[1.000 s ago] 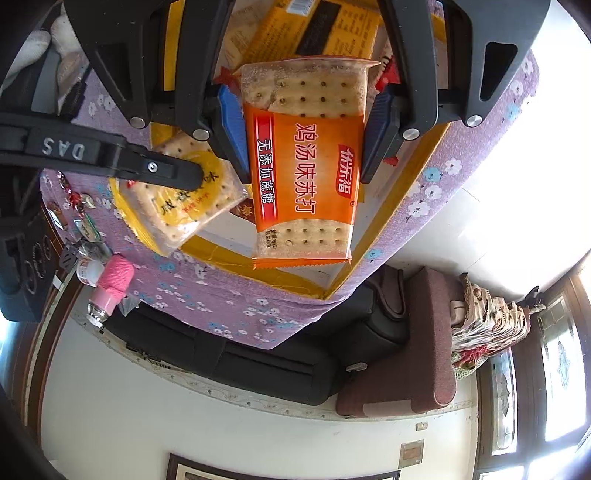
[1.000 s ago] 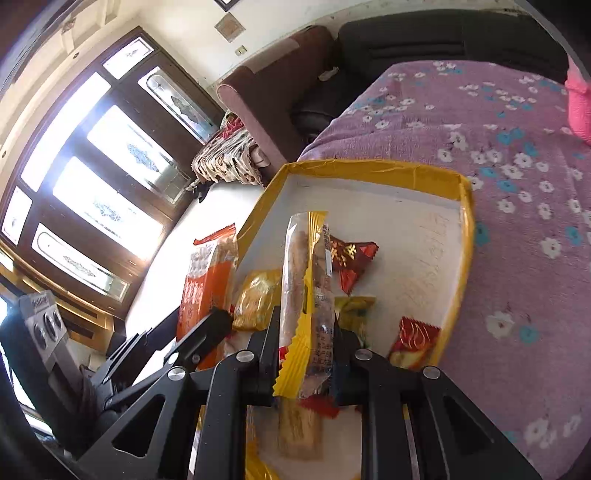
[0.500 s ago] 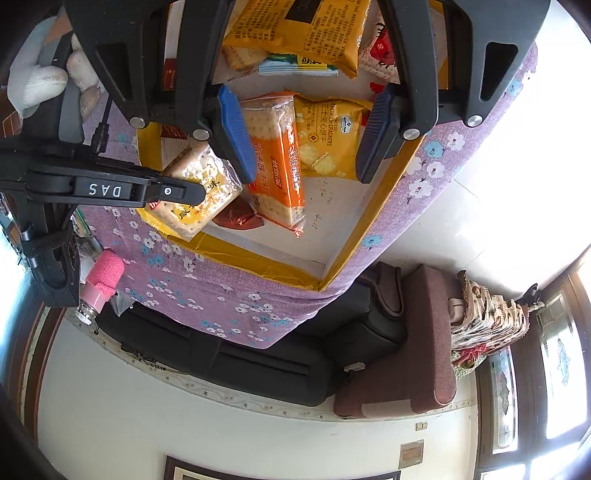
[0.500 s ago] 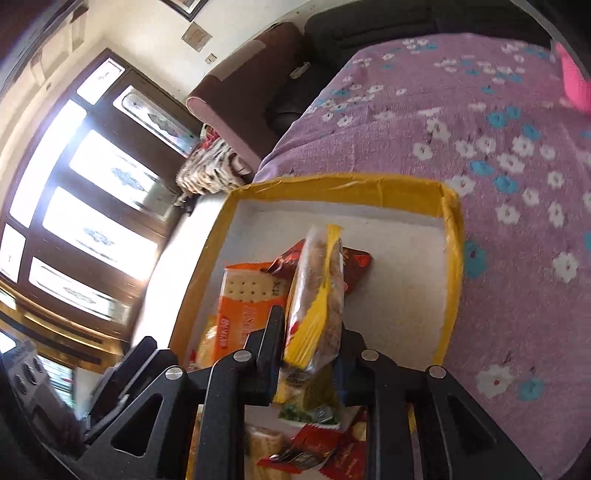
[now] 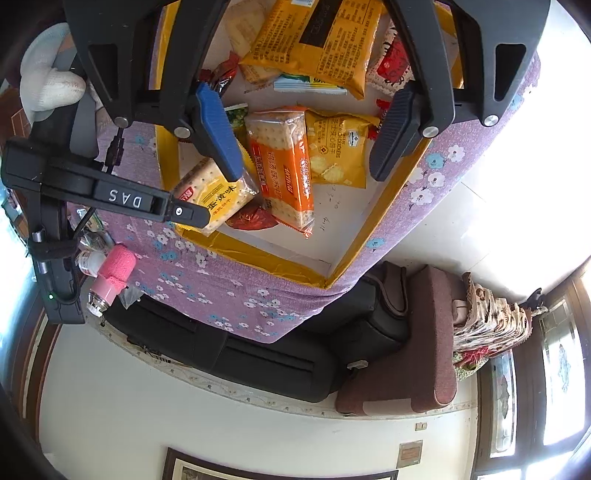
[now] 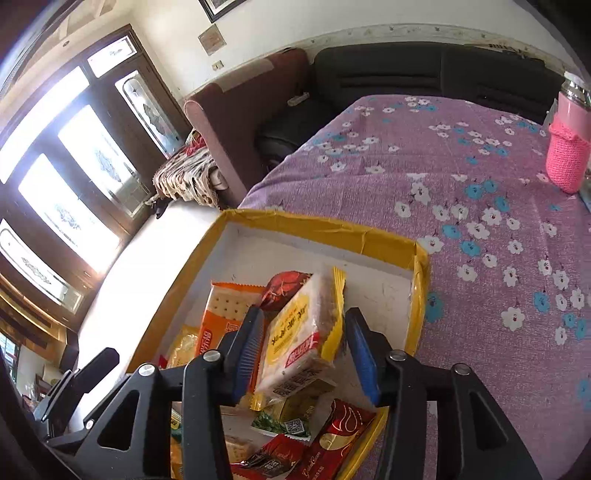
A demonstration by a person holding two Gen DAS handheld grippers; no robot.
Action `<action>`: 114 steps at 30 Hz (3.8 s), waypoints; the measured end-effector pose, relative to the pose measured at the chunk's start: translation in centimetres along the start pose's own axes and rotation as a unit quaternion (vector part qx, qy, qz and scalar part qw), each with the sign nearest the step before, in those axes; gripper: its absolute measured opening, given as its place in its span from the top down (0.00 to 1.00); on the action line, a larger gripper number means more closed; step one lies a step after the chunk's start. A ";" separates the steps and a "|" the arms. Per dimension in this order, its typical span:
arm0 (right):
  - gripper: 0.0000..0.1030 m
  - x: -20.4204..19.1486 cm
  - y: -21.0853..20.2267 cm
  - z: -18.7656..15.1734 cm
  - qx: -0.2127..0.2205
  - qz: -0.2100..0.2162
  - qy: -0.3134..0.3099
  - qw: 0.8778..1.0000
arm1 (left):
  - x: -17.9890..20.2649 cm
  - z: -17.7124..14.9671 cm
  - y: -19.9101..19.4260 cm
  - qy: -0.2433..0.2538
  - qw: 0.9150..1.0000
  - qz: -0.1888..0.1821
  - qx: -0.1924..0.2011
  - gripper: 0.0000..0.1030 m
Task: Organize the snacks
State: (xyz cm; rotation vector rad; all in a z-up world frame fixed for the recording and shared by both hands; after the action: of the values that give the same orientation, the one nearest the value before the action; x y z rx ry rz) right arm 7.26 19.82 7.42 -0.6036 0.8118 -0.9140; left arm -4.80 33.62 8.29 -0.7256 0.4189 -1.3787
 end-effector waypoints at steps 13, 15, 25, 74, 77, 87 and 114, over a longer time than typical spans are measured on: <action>0.46 -0.3 -6.2 -0.5 0.051 -0.001 -0.003 0.999 | -2.0 -1.5 -3.0 -0.034 0.999 -0.014 0.005 0.30; 0.46 -0.1 -7.0 -1.1 0.052 0.000 -0.001 0.999 | -3.2 -1.6 -4.1 -0.051 0.998 -0.015 0.016 0.30; 0.39 0.1 -10.0 -5.4 0.059 0.003 -0.010 0.998 | -8.3 -2.1 -11.5 -0.133 0.986 0.002 0.103 0.27; 0.19 23.4 -20.8 -14.4 0.129 -0.062 0.149 0.978 | 20.3 -8.0 -8.5 0.178 0.983 -0.034 -0.020 0.18; 0.19 24.3 -20.9 -14.4 0.131 -0.064 0.156 0.977 | 20.9 -8.2 -8.0 0.184 0.982 -0.033 -0.027 0.18; 0.19 28.2 -21.9 -13.5 0.145 -0.084 0.183 0.969 | 22.7 -8.5 -5.9 0.205 0.977 -0.032 -0.046 0.18; 0.26 40.0 -16.2 -5.7 0.132 -0.146 0.203 0.959 | 33.3 0.6 7.6 0.286 0.941 -0.162 -0.079 0.19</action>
State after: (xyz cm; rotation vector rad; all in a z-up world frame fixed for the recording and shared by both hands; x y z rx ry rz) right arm 9.80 -23.40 2.51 -0.3059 0.9595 -1.4219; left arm 6.72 1.46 8.26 -0.5242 0.9072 -1.8865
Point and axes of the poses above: each gripper's, at about its wrist camera, not at the fingertips, and y roughly the way its jaws point, x to its right, z to its top, the point moved 1 cm from there along y, roughly the way its jaws point, and after that the axes turned 3 degrees about y, right-handed, at the moved point
